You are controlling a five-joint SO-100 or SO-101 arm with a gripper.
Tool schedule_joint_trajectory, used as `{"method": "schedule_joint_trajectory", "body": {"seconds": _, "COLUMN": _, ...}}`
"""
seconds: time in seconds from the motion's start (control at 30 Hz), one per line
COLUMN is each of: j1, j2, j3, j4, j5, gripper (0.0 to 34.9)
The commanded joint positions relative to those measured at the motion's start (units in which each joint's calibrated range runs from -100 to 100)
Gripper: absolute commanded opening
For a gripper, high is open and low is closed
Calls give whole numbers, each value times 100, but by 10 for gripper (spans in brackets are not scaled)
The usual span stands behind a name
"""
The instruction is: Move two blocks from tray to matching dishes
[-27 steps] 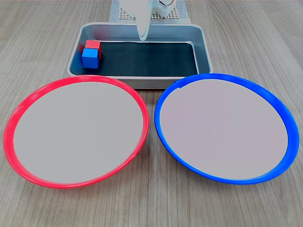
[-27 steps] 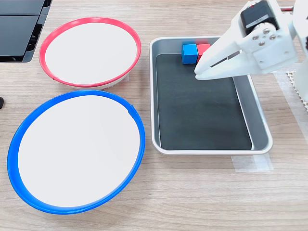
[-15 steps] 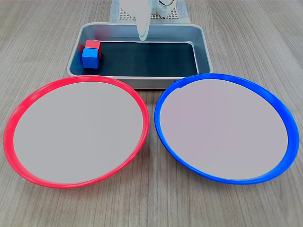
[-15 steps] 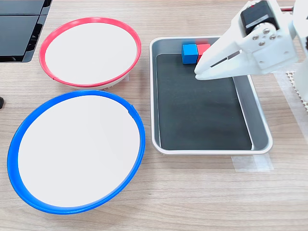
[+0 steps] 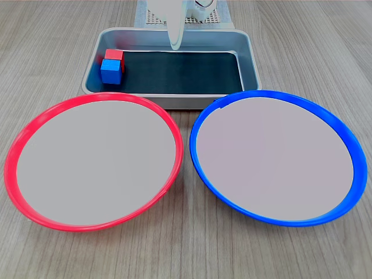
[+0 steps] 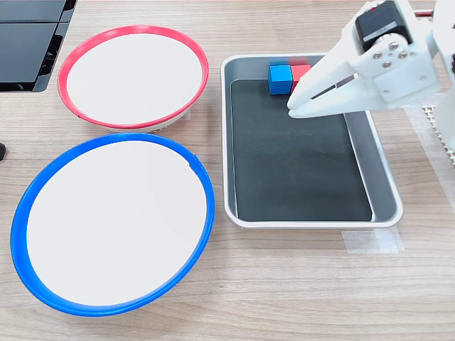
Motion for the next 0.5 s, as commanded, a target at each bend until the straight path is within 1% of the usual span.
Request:
{"method": "schedule_joint_trajectory", "body": {"seconds": 0.0, "j1": 26, "j2": -26, "j3": 9, "j4": 19, "j5": 10, "gripper": 3}}
{"method": "schedule_joint_trajectory", "body": {"seconds": 0.17, "j1": 26, "j2": -26, "j3": 9, "j4": 61, "j5": 15, "gripper": 3}}
{"method": "schedule_joint_trajectory", "body": {"seconds": 0.2, "j1": 54, "j2": -17, "j3": -55, "j4": 284, "j5": 15, "gripper": 3}}
{"method": "schedule_joint_trajectory", "body": {"seconds": 0.27, "j1": 92, "j2": 179, "j3": -355, "j4": 515, "j5": -230, "gripper": 3}}
{"method": "schedule_joint_trajectory", "body": {"seconds": 0.3, "j1": 101, "j2": 341, "j3": -628, "j4": 614, "j5": -186, "gripper": 2}}
{"method": "schedule_joint_trajectory", "body": {"seconds": 0.37, "j1": 299, "j2": 1006, "j3": -1575, "j4": 828, "j5": 68, "gripper": 2}}
{"method": "schedule_joint_trajectory", "body": {"seconds": 0.47, "j1": 854, "j2": 2490, "j3": -3104, "j4": 1175, "j5": 567, "gripper": 1}}
